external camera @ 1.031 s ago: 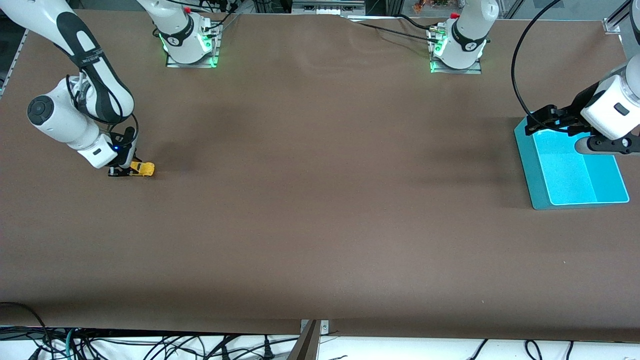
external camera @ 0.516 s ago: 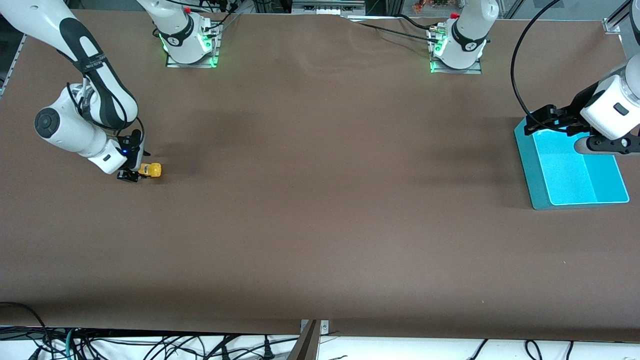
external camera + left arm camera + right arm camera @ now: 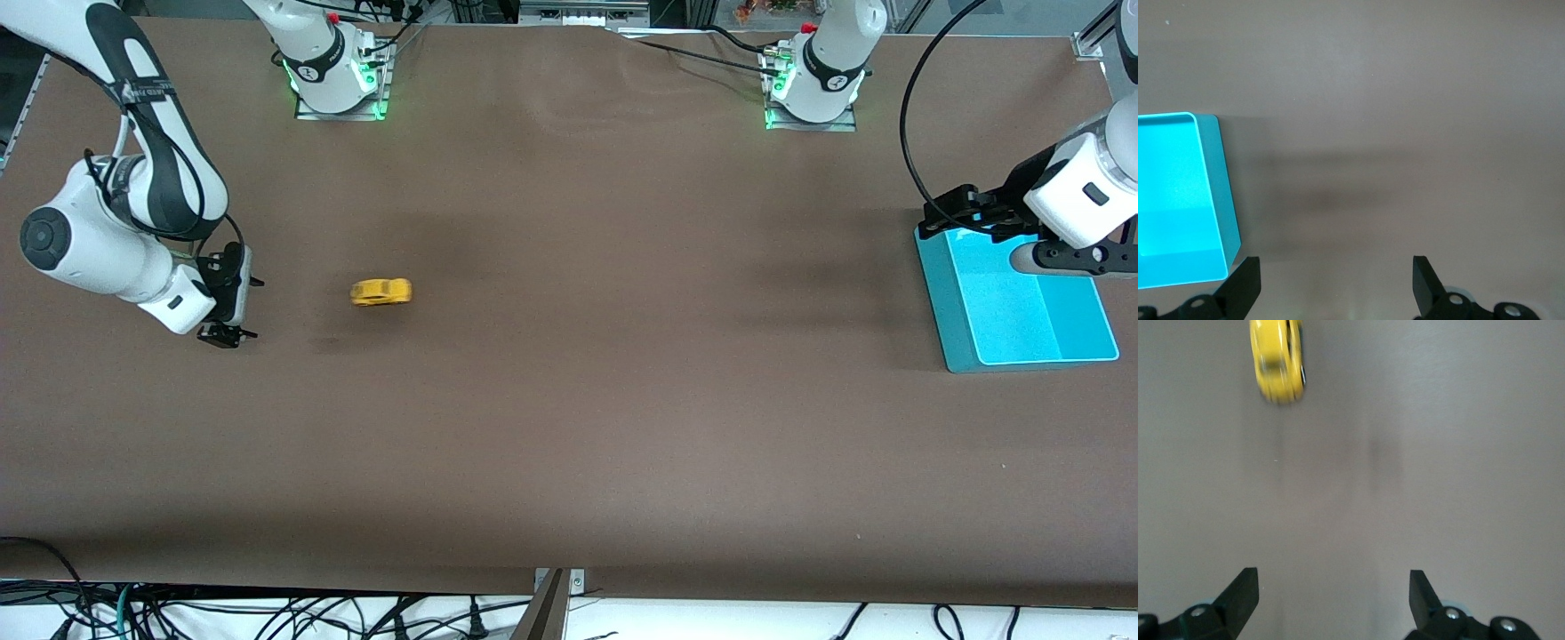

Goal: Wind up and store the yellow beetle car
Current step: 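Release the car with the right gripper while the left gripper reaches toward it, then close the left gripper around the yellow car beside the bin, then lift the car with the left gripper over the blue bin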

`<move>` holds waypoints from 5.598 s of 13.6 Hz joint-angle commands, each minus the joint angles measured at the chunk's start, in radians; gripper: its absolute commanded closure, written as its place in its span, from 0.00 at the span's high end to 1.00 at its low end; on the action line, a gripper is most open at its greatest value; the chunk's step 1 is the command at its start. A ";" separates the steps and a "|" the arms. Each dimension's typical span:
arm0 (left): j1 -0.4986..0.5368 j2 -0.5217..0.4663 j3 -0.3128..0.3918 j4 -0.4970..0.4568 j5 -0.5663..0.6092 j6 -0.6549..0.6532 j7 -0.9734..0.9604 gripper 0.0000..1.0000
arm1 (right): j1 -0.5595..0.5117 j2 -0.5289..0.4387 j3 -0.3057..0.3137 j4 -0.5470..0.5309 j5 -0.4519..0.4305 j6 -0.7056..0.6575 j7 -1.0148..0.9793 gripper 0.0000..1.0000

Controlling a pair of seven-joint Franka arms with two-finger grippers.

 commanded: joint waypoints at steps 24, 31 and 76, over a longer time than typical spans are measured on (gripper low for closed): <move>0.096 -0.040 -0.023 -0.688 0.201 0.557 1.462 1.00 | 0.140 -0.412 -0.120 0.238 0.050 -0.596 1.351 1.00; 0.173 -0.035 0.034 -0.917 0.201 0.885 1.636 1.00 | 0.141 -0.406 -0.119 0.220 0.046 -0.588 1.354 1.00; 0.329 -0.031 0.079 -0.631 0.012 0.525 1.952 0.00 | 0.143 -0.406 -0.116 0.181 0.044 -0.568 1.354 1.00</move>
